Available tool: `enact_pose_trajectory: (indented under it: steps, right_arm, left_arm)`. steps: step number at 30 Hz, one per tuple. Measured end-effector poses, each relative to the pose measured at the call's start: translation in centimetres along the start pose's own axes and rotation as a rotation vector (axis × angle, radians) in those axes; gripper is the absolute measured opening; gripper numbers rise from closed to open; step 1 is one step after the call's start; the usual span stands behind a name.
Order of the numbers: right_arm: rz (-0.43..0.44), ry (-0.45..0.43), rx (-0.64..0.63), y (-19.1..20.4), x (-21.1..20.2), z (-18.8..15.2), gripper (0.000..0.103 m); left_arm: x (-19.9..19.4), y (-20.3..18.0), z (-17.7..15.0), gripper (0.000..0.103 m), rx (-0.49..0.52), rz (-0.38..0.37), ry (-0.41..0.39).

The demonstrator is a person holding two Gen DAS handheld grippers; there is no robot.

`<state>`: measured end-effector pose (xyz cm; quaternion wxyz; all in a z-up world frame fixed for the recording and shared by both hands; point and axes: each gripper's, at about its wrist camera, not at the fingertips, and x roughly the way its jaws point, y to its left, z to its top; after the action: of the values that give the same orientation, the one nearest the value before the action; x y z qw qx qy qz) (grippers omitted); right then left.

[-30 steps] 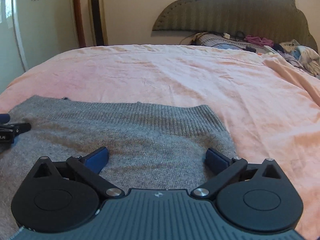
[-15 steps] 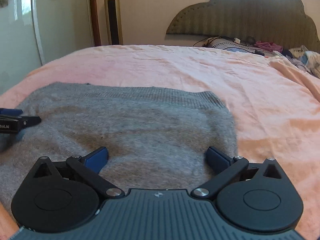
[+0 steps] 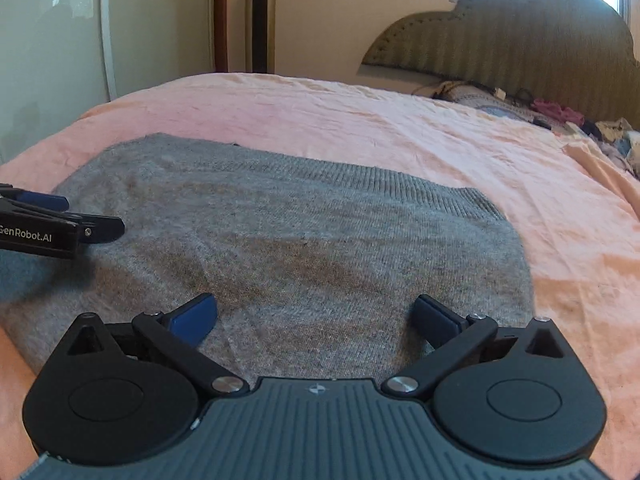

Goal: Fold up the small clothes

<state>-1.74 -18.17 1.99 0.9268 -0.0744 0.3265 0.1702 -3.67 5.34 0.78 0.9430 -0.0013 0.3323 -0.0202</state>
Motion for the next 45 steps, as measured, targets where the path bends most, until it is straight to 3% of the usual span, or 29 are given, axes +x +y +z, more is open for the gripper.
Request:
enact_pose_trajectory:
  steps: [3,5,7,8,11,14,16,18,22,25,28,30,32,34,37,39,40,41,42,45]
  right_arm:
    - [-0.029,0.006,0.015,-2.2,-0.7,-0.5,0.103]
    - [-0.020,-0.002,0.093,-4.4,-1.3,-0.9,0.103]
    - [-0.106,0.043,0.114,-4.8,-1.7,-1.1,0.103]
    - [-0.095,0.047,0.151,-5.1,-2.3,-1.2,0.103]
    - [-0.053,0.017,0.183,-3.9,-4.7,-1.3,0.103]
    - [0.021,0.013,0.131,-1.6,-5.3,-1.3,0.103]
    - [0.029,0.071,0.066,-0.3,-4.2,-2.1,0.103]
    - [0.033,0.028,0.005,-0.3,-4.3,-3.4,0.103]
    - [0.031,0.049,0.075,-3.1,-5.7,-3.6,0.102]
    - [0.018,0.046,0.207,-4.4,-8.8,-3.5,0.103]
    - [0.051,0.055,0.448,-7.6,-11.4,-5.0,0.103]
    - [0.041,0.114,0.631,-10.1,-11.8,-6.8,0.103]
    - [0.106,0.083,0.758,-11.5,-12.5,-8.0,0.102]
    - [0.177,0.087,0.852,-12.1,-12.1,-8.2,0.101]
    - [0.247,0.077,0.883,-11.9,-10.0,-7.7,0.089]
    - [0.233,0.102,0.870,-12.0,-9.0,-7.0,0.064]
    - [0.238,0.134,0.879,-12.2,-8.3,-6.9,0.027]
    - [0.249,0.161,0.892,-12.6,-7.8,-7.2,0.014]
    - [0.263,0.164,0.886,-12.8,-7.5,-7.3,0.014]
    - [0.275,0.143,0.853,-13.7,-8.5,-6.4,0.014]
  left_arm:
    - [0.0,0.7,0.2,0.097,0.017,-0.007,0.000]
    - [-0.2,1.0,0.3,0.097,0.012,0.000,0.001]
    - [-1.1,1.0,0.5,0.097,0.003,0.031,-0.003]
    - [-2.0,1.1,0.5,0.096,-0.017,0.036,-0.006]
    - [-5.0,1.1,-0.1,0.097,-0.048,-0.054,-0.049]
    - [-5.0,-0.3,-1.4,0.097,0.018,-0.085,0.007]
    - [-3.7,-0.5,-2.7,0.098,0.060,-0.041,0.064]
    - [-4.0,0.1,-3.2,0.099,0.072,-0.056,0.043]
    - [-5.5,2.3,-3.4,0.098,0.050,0.020,0.050]
    - [-8.1,4.8,-3.6,0.098,-0.089,0.040,0.053]
    - [-9.3,9.0,-5.2,0.098,-0.449,-0.054,0.120]
    - [-10.2,10.6,-6.1,0.098,-0.624,-0.097,0.091]
    - [-10.0,11.9,-6.6,0.098,-0.792,-0.177,0.089]
    - [-8.8,12.6,-6.7,0.098,-0.898,-0.261,0.092]
    - [-7.5,12.3,-5.9,0.097,-0.917,-0.274,0.104]
    - [-6.8,11.9,-5.3,0.082,-0.905,-0.259,0.127]
    - [-6.5,11.7,-5.1,0.055,-0.888,-0.240,0.145]
    - [-6.2,11.7,-5.1,0.020,-0.864,-0.205,0.168]
    - [-5.7,11.7,-5.3,0.007,-0.851,-0.176,0.204]
    - [-6.2,12.2,-5.7,0.004,-0.860,-0.189,0.202]
